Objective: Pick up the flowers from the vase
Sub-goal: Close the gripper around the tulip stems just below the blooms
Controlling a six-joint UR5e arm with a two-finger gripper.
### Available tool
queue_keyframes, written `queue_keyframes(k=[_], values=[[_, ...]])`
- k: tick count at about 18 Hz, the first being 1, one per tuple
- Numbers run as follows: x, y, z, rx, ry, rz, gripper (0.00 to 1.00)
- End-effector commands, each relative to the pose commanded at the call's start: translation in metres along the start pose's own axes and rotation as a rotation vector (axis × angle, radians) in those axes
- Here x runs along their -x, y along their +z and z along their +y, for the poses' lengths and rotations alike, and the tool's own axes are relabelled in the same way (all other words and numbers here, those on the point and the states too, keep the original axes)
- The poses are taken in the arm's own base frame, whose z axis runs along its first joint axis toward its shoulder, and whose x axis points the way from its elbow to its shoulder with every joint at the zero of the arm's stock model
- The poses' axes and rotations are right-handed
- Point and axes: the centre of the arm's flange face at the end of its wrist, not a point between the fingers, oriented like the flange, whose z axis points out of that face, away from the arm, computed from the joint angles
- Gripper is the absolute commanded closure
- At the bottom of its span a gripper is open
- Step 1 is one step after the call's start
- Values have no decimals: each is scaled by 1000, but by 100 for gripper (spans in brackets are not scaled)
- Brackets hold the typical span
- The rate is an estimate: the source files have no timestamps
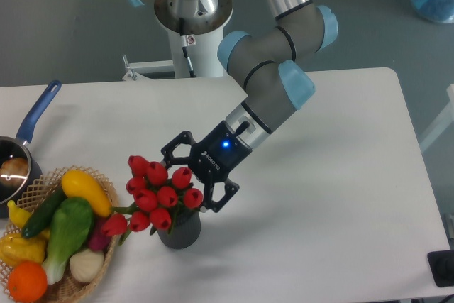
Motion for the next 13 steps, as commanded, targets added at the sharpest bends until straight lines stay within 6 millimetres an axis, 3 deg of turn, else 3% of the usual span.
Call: queue_keyframes(k=[3, 5, 10, 13], values=[[1, -2, -2, -16, 3, 4, 85], [1, -5, -4, -28, 2, 4, 98], [3, -20, -10, -86, -1, 6, 100], [-6, -27, -23, -114, 0, 11, 100]])
